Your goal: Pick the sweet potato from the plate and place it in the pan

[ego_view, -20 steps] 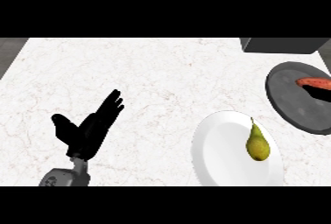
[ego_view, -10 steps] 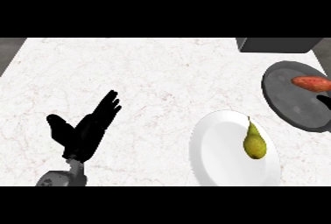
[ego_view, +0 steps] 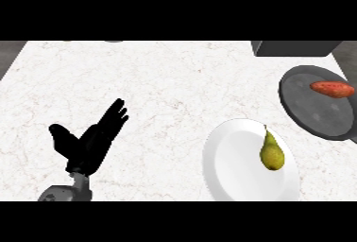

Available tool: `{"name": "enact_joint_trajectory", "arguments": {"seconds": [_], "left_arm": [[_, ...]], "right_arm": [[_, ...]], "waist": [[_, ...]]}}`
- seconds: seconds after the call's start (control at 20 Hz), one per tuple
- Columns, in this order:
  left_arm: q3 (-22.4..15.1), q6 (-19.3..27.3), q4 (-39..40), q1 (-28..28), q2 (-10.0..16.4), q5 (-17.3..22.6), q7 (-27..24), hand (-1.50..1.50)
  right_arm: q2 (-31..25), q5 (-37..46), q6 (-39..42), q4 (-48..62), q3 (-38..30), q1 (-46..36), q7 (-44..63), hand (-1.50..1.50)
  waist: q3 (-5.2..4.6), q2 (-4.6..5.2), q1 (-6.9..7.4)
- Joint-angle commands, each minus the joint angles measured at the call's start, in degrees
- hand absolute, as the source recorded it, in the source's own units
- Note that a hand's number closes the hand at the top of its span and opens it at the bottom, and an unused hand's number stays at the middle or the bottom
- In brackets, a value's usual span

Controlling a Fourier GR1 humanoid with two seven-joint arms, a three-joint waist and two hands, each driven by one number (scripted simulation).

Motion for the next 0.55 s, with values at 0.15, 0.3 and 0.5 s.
{"name": "enact_joint_trajectory", "arguments": {"seconds": [0.15, 0.3, 0.5], "left_arm": [[3.3, -1.3, 2.2, -2.5, 0.2, 0.6, 0.3, 0.00], [0.4, -0.2, 2.0, 0.8, -2.5, -2.5, -3.4, 0.00], [3.2, -2.6, -0.2, 1.3, -0.5, -0.6, -0.7, 0.00]], "right_arm": [[-0.8, -3.1, 6.0, -2.8, 3.3, 5.9, -3.2, -1.50], [0.9, -5.7, 9.3, -7.8, 3.9, 11.0, -2.3, -1.50], [3.6, -9.4, 8.2, -18.6, 6.7, 14.1, 4.0, -1.50]], "waist": [[-0.07, -0.14, -0.29], [-0.16, -0.35, -0.81], [-0.17, -0.35, -0.68]]}}
